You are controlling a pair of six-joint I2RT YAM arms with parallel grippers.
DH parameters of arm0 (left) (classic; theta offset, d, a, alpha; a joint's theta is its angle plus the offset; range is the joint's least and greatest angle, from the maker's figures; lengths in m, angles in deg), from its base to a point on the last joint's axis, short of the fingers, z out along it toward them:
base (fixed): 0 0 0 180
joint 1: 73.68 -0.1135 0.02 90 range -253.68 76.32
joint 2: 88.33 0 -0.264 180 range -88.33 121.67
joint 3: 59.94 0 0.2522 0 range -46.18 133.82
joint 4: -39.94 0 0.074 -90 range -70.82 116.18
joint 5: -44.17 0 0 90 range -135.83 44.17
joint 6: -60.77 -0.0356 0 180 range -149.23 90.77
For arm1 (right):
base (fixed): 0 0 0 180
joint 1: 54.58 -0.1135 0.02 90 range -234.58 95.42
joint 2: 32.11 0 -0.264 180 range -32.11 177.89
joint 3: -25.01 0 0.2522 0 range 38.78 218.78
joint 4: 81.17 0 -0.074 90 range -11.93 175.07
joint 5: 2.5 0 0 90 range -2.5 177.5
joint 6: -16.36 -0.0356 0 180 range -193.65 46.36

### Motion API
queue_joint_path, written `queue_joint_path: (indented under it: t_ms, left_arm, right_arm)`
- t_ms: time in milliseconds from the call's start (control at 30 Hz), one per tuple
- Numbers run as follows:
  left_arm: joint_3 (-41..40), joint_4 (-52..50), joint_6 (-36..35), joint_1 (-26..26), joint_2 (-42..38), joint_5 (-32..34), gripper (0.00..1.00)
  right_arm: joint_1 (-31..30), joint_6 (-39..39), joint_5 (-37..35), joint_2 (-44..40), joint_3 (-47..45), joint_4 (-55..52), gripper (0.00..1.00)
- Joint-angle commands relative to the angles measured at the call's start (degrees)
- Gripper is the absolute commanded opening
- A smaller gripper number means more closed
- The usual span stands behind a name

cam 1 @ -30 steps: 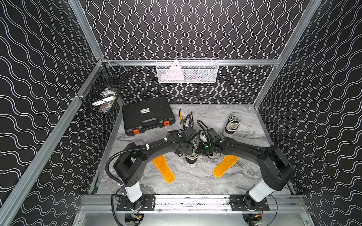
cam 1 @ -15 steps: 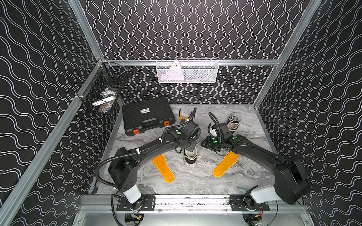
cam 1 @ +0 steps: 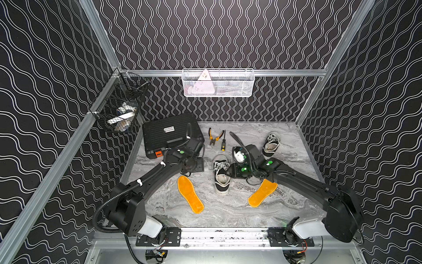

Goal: Insert the insole into the shoe
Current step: Pick up the insole from the center of the board.

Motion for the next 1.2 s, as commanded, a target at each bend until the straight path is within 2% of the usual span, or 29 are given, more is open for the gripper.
queue_joint_path:
  t_ms: [0, 133, 267, 467, 600, 800, 833, 1000, 1167]
  left_arm:
    - [-0.86, -2.22, 3.77, -6.26, -0.88, -3.3, 0.74]
    - [-1.93, -2.42, 4.78, -14.74, -0.6, -3.64, 0.77]
    - [-5.54, 0.33, 5.46, -22.87, -2.8, -9.57, 0.78]
    - [-8.29, -0.38, 4.2, -26.44, -5.91, -11.99, 0.78]
    - [-10.65, -0.73, 2.29, -29.68, -7.42, -12.46, 0.78]
    - [-14.38, 1.38, 5.5, -30.48, -10.18, -17.61, 0.77]
    - [-14.53, 1.25, 5.52, -30.48, -10.32, -17.5, 0.76]
    - [-15.11, 1.24, 5.52, -30.45, -11.66, -16.97, 0.76]
    - [-15.41, 0.84, 4.43, -30.43, -13.04, -17.09, 0.76]
  right_arm:
    - [-6.2, -0.22, -0.62, 4.42, 2.3, 1.87, 0.43]
    - [-12.58, -2.75, -3.38, 12.85, 6.55, 5.56, 0.49]
    - [-15.92, -4.64, -4.8, 22.73, 11.71, 9.27, 0.52]
    - [-17.68, -7.91, -8.09, 34.99, 17.07, 12.96, 0.49]
    - [-17.94, -8.29, -10.49, 39.66, 20.41, 13.23, 0.48]
    - [-18.05, -9.99, -15.93, 43.96, 25.14, 8.15, 0.43]
    - [-18.05, -10.27, -16.42, 44.27, 25.28, 7.7, 0.41]
    - [-18.04, -9.48, -16.22, 44.37, 24.8, 8.49, 0.15]
    - [-17.95, -7.13, -15.69, 41.18, 21.99, 12.98, 0.0]
